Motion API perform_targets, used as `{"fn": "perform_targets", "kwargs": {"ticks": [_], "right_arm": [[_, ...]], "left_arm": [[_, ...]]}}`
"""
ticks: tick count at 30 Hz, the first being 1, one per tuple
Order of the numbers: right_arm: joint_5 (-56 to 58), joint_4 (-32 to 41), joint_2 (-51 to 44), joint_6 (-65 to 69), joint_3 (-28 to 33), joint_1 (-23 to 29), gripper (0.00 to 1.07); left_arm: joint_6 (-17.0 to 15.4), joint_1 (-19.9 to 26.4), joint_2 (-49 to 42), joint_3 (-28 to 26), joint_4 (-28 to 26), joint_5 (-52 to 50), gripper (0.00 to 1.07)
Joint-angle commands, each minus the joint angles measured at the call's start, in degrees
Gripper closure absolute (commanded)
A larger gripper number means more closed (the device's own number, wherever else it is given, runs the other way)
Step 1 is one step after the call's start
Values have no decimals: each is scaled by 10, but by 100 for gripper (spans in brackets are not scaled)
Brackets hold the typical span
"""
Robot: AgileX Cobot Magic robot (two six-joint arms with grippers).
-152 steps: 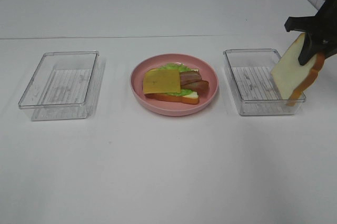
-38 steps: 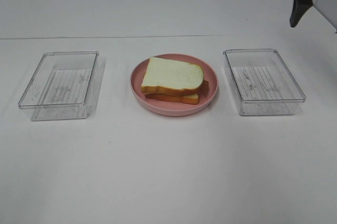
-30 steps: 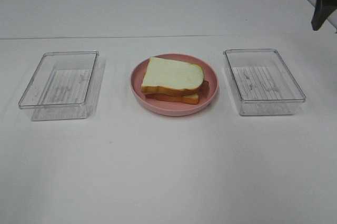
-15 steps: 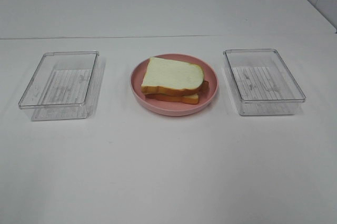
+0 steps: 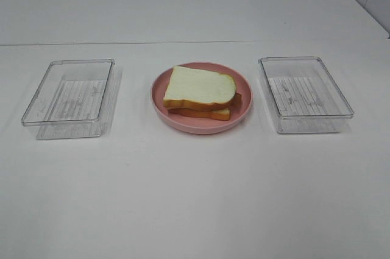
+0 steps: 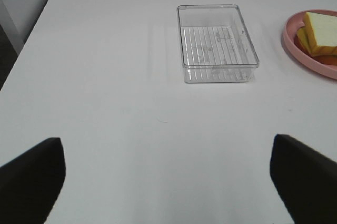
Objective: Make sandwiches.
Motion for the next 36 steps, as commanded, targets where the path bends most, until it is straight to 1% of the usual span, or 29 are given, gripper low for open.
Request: {"fn": "perform_targets", "kwargs": {"ticks": [1,3,4,5,7,8,11,32,36], "right_arm": [[17,1,-31,9,17,-1,22],[25,1,-65,13,33,-1,22],[25,1,-65,13,33,-1,22],[14,1,-88,13,40,-1,22],[9,1,-98,13,40,-1,22],[-1,-5,-121,13,44,-1,22],[-11,-9,-151,14,52,-1,22],[-10,-10,-145,15,53,-1,22],[-10,-26,-145,13,53,-1,22]], "left_arm": [[0,-2,-11,3,1,-9,9],[0,-2,-11,3,1,-9,9],[0,-2,-11,3,1,-9,9],[0,-2,-11,3,1,-9,9],[0,-2,-11,3,1,-9,9],[0,-2,-11,3,1,-9,9],[0,-2,-11,3,1,-9,9],[-1,-2,-11,3,0,-9,9],[-1,-2,-11,3,-3,-9,9]]}}
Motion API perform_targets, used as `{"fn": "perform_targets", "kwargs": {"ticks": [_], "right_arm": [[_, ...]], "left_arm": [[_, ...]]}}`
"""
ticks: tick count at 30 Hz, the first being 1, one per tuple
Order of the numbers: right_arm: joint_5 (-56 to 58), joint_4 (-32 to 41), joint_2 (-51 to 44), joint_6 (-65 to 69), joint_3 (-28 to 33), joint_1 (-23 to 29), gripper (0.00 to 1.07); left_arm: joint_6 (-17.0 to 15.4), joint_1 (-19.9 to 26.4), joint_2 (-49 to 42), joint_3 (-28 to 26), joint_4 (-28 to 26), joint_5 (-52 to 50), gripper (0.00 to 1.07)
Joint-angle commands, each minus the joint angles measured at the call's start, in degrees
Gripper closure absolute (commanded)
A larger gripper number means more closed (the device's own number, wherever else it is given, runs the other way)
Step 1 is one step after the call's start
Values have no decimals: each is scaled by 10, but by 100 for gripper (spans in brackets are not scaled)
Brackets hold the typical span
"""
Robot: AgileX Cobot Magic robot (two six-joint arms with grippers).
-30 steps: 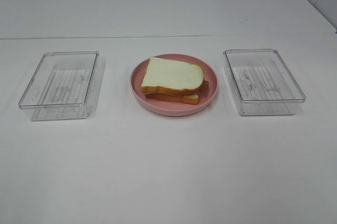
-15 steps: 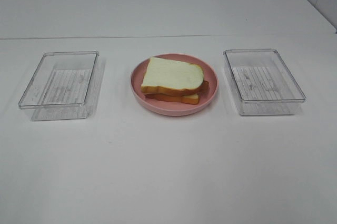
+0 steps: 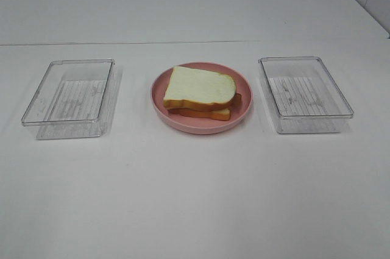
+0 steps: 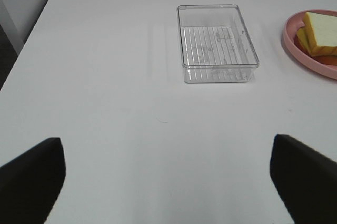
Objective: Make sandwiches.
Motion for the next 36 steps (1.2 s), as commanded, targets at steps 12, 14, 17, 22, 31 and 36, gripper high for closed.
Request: {"fn": "perform_targets", "kwargs": {"ticks": [12,14,17,22,31,36], "right_arm": [[-8,-21,-10,-11,1,-1,22],[-8,-20,-10,-11,1,-1,22],[-8,-20,-10,-11,1,-1,22],[-8,-20,-10,-11,1,-1,22],[-8,-20,-10,-10,1,-1,22],[-8,-20,-10,-10,1,-1,22]], "left_arm": [[-2,-2,-11,3,-5,-9,9],[-2,-2,-11,3,-6,-9,9],[-2,-2,-11,3,-6,-9,9],[-2,-2,-11,3,-6,-9,9],[-2,-2,-11,3,-6,-9,9],[-2,-2,-11,3,-6,-9,9]]}}
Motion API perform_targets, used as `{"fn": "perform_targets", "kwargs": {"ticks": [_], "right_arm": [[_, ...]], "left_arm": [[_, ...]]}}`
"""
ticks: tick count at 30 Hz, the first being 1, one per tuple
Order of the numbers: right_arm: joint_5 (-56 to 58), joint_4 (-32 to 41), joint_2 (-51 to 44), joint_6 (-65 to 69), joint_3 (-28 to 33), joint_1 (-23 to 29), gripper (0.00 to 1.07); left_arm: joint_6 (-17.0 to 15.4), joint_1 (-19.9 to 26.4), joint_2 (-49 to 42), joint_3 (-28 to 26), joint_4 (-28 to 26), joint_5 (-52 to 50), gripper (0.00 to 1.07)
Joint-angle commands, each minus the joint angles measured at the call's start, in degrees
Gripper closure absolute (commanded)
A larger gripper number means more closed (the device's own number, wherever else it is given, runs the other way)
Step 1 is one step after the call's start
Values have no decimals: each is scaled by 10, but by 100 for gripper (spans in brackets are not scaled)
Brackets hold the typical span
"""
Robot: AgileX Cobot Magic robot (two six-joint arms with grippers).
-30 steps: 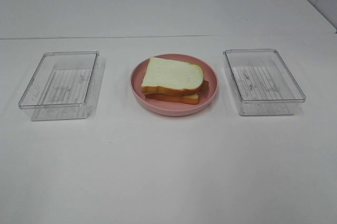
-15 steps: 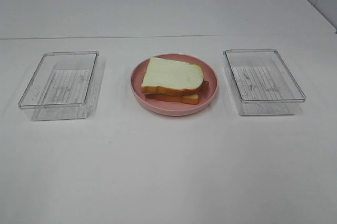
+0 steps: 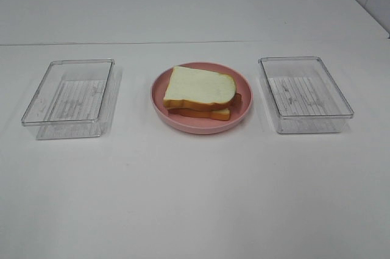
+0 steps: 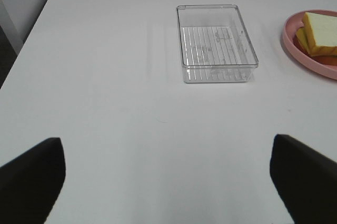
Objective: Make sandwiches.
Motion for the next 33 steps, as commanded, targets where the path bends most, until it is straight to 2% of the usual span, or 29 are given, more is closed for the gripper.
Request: {"fn": "perform_targets", "kwargs": {"ticks": [1,33], "right_arm": [[-8,-2,-10,-6,1,-1,22],[-8,-2,-10,-6,1,-1,22]], "left_arm": [[-2,-2,-11,3,-5,-9,9],[2,-2,-9,3,-15,-8,9]]}}
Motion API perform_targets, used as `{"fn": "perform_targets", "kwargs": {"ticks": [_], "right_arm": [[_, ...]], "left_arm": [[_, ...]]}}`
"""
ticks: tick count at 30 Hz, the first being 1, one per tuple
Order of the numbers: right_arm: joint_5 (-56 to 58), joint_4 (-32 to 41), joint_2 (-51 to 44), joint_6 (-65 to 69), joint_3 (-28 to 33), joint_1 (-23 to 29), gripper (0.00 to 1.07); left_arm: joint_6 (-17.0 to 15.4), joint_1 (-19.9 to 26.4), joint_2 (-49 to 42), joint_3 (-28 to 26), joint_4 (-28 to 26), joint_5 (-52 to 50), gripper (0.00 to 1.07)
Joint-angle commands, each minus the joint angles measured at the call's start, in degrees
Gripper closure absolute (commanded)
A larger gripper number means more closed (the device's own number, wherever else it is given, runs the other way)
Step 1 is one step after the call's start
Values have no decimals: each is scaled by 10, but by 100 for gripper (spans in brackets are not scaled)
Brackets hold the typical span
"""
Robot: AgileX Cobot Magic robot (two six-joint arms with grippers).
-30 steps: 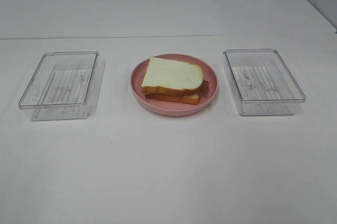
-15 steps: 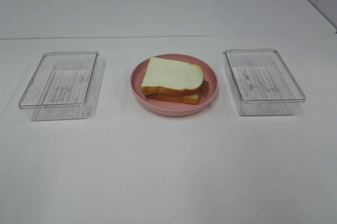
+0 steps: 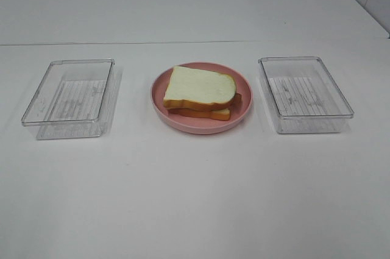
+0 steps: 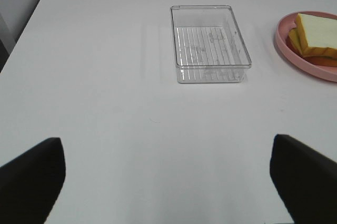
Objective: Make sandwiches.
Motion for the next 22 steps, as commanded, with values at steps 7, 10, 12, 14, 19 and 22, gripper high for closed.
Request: {"fn": "perform_targets", "kwargs": {"ticks": [7,10,12,14,19,22], "right_arm": [[-8,-2,-10,-6,1,-1,22],[-8,-2,-10,-6,1,-1,22],[-8,-2,-10,-6,1,-1,22],[-8,-2,-10,-6,1,-1,22],[-8,-2,-10,-6,1,-1,22],[-8,-2,-10,-6,1,-1,22]], "left_arm": [[2,-2,-9,3,-3,-8,9],[2,-2,-9,3,-3,-8,9],[2,-2,-9,3,-3,-8,9],[2,-2,-9,3,-3,-8,9],[2,-2,-9,3,-3,-8,9],[2,-2,-9,3,-3,-8,9]]}}
